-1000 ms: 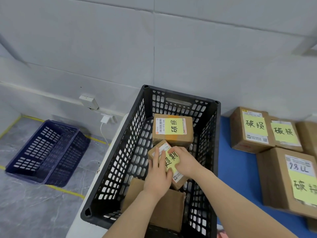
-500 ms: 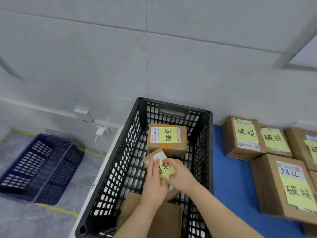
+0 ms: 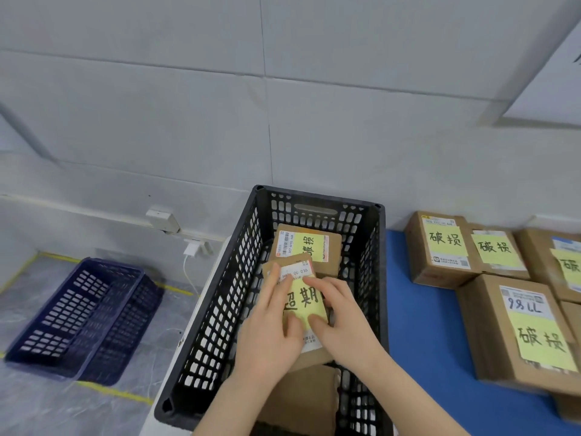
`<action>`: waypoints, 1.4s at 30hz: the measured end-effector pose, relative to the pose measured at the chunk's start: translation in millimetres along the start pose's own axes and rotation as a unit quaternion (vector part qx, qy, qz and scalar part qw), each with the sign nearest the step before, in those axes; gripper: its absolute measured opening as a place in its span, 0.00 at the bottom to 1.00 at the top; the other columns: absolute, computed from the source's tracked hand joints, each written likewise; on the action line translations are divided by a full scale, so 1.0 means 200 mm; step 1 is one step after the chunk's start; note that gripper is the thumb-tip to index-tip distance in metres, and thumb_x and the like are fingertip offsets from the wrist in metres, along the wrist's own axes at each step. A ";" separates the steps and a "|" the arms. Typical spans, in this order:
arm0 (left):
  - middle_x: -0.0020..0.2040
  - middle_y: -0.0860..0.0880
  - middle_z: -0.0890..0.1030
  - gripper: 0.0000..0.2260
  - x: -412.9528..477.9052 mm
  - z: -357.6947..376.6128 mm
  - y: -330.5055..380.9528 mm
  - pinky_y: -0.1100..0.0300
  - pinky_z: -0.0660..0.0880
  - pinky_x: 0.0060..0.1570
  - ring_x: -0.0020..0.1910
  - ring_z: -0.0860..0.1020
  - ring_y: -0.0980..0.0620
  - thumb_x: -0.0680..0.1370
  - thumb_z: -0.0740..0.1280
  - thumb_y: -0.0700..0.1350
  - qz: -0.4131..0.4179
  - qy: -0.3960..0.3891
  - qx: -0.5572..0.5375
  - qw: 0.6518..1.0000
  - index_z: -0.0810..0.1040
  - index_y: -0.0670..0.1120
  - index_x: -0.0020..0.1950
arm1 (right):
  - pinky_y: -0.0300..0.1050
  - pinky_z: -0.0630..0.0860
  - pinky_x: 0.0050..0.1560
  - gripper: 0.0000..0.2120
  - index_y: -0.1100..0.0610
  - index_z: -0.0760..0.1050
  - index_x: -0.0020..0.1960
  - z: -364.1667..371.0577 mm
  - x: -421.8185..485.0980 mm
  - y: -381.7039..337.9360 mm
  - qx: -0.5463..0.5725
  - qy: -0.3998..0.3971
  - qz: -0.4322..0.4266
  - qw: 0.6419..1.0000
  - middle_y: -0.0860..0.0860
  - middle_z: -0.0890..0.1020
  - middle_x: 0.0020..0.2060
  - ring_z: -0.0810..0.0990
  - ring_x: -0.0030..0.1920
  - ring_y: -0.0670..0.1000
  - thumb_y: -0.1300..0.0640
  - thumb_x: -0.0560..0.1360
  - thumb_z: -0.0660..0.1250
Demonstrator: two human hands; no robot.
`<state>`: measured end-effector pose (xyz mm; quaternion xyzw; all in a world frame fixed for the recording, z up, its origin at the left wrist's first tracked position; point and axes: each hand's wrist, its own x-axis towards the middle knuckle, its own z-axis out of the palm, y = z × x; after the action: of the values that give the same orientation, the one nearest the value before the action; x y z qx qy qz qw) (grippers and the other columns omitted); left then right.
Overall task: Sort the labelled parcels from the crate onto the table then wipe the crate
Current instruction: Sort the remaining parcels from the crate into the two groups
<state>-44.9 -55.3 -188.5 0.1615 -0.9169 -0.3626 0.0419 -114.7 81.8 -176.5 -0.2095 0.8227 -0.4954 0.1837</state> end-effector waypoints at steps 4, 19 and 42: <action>0.78 0.64 0.45 0.27 -0.06 -0.02 -0.05 0.60 0.77 0.43 0.50 0.77 0.60 0.78 0.58 0.48 0.007 -0.068 0.081 0.994 0.57 0.56 0.77 | 0.24 0.68 0.55 0.27 0.46 0.67 0.70 0.09 -0.13 0.06 0.026 -0.025 0.060 0.998 0.41 0.66 0.64 0.68 0.63 0.35 0.66 0.76 0.64; 0.73 0.73 0.38 0.27 -0.13 0.00 -0.13 0.54 0.78 0.47 0.56 0.75 0.62 0.80 0.56 0.49 0.028 -0.164 -0.002 0.986 0.53 0.60 0.78 | 0.26 0.72 0.49 0.27 0.42 0.64 0.71 0.12 -0.22 0.11 0.111 -0.076 0.108 0.985 0.42 0.65 0.69 0.68 0.62 0.34 0.65 0.78 0.62; 0.75 0.71 0.49 0.31 -0.59 0.32 1.53 0.55 0.77 0.51 0.69 0.64 0.65 0.68 0.52 0.55 0.329 0.001 -0.039 0.943 0.61 0.63 0.73 | 0.50 0.80 0.48 0.28 0.33 0.68 0.66 -1.30 -1.26 -0.02 0.032 0.208 -0.094 0.973 0.28 0.59 0.71 0.71 0.65 0.38 0.55 0.70 0.62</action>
<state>-27.6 234.1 -23.9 -0.1510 -0.9041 -0.3636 0.1659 -34.2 403.8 -34.5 -0.1722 0.8033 -0.5693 -0.0319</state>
